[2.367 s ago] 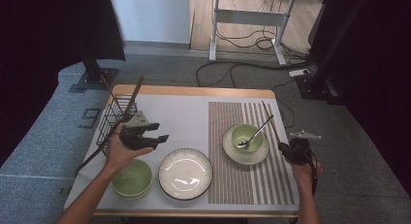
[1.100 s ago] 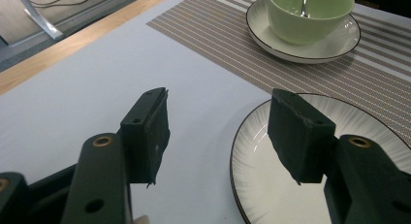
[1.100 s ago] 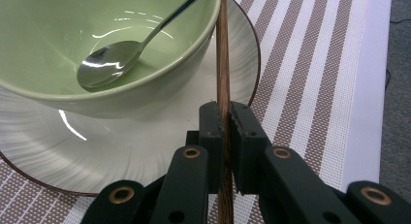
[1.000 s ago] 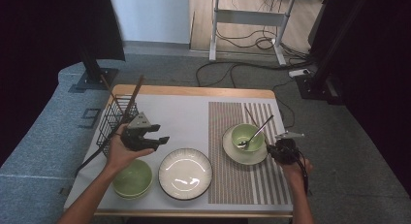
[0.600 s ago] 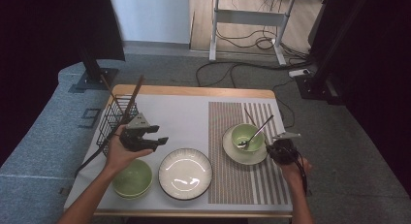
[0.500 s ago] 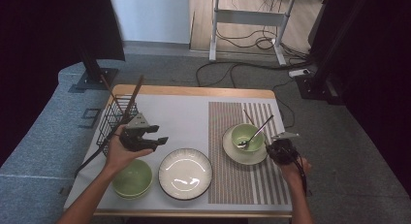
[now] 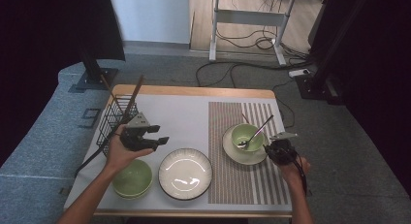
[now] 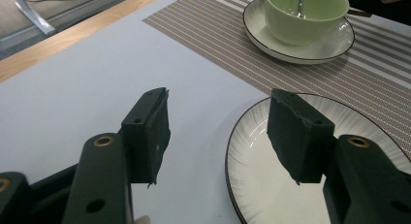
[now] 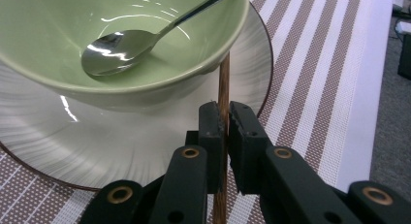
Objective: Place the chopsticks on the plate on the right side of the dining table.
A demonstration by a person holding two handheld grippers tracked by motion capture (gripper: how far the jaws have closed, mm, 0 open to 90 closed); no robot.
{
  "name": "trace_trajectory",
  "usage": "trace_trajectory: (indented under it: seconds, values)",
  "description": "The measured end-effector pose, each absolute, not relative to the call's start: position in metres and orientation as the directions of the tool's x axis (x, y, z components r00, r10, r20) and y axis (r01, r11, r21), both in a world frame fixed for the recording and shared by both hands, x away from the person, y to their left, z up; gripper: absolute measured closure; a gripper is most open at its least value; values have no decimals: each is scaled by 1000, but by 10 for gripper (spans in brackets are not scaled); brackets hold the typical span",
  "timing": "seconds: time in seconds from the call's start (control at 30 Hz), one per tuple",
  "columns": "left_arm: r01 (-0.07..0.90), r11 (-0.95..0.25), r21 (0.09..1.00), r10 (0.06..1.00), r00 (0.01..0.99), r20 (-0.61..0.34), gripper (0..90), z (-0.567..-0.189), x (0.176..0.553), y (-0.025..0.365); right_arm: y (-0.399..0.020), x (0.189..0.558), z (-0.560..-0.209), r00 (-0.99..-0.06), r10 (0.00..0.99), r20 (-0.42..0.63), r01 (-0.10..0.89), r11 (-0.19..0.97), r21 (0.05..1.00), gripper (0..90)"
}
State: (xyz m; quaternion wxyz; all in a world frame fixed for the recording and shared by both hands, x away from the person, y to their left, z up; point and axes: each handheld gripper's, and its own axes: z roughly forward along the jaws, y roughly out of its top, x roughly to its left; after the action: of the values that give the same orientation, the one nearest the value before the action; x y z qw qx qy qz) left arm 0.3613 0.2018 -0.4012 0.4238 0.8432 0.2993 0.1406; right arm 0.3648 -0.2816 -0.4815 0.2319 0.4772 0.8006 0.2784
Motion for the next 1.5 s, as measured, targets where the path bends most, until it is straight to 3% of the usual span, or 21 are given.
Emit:
trace_trajectory:
  seconds: [0.43,0.53,1.03,1.5]
  values:
    - [381,-453,806,631,776,-12,409,-396,361,206,-286,366,-484,-450,890,-75,618,371,693,839]
    - [378,-450,809,633,774,-10,409,-394,361,208,-288,364,-483,-453,888,-74,602,366,710,757]
    - [375,-386,843,688,725,-7,410,-373,363,236,-285,338,-454,-428,904,-14,528,263,808,569]
    - [408,-347,844,735,677,-25,409,-364,378,269,-266,330,-446,-443,892,86,485,158,860,518]
